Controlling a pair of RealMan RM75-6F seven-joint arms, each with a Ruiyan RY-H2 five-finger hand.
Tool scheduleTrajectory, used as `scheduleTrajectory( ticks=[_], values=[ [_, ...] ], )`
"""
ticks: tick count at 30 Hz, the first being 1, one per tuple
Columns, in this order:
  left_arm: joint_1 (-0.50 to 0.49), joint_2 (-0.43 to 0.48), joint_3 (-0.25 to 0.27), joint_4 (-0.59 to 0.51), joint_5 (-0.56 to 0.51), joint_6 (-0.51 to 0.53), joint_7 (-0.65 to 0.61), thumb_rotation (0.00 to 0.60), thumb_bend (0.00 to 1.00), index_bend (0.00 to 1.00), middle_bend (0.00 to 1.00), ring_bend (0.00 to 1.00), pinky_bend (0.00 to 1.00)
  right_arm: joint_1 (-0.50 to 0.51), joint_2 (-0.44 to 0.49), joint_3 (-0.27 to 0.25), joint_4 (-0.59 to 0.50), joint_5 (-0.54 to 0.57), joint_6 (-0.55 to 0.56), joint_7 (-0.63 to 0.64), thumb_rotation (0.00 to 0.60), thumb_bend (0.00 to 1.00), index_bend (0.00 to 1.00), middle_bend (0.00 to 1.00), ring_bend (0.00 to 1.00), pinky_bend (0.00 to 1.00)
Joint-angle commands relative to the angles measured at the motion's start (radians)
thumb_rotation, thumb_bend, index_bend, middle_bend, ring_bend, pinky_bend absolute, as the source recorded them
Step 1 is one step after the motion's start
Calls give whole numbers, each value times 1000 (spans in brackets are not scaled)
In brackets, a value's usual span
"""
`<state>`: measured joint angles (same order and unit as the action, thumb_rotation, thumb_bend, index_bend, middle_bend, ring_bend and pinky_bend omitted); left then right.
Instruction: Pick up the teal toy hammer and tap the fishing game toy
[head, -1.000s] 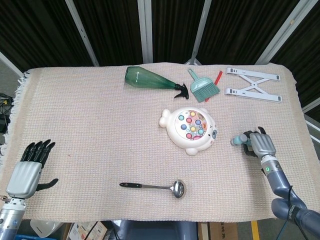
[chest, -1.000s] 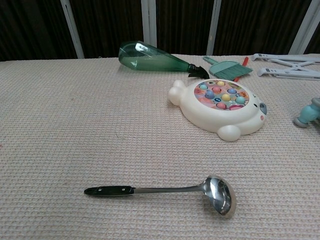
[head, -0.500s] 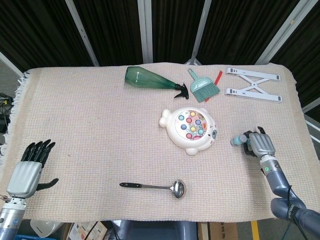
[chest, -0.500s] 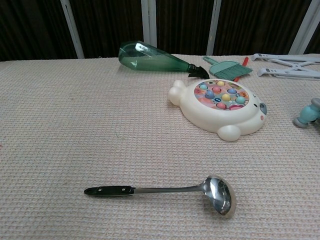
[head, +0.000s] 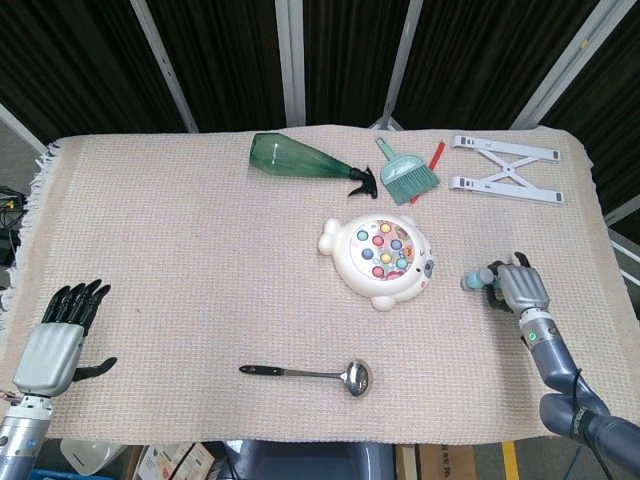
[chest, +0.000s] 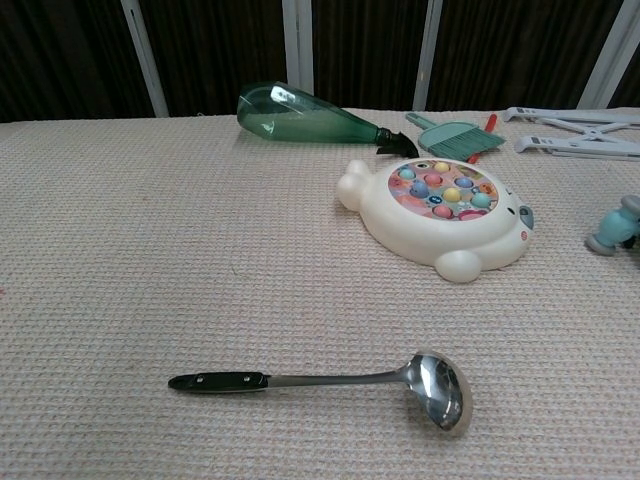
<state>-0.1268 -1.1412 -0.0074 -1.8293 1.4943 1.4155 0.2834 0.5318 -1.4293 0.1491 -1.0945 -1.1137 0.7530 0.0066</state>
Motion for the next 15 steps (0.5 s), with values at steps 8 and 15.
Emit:
scheduleTrajectory(
  ticks=[8, 15],
  values=[
    [-4, -1, -1, 2, -4, -5, 1, 600, 106, 0, 0, 0, 0, -2, -5, 3, 8, -19, 17, 24, 600, 711, 694, 605, 453, 23],
    [-7, -2, -1, 3, -3, -8, 1, 600, 106, 0, 0, 0, 0, -6, 15, 7, -24, -63, 56, 55, 600, 831, 810, 695, 545, 150]
  ],
)
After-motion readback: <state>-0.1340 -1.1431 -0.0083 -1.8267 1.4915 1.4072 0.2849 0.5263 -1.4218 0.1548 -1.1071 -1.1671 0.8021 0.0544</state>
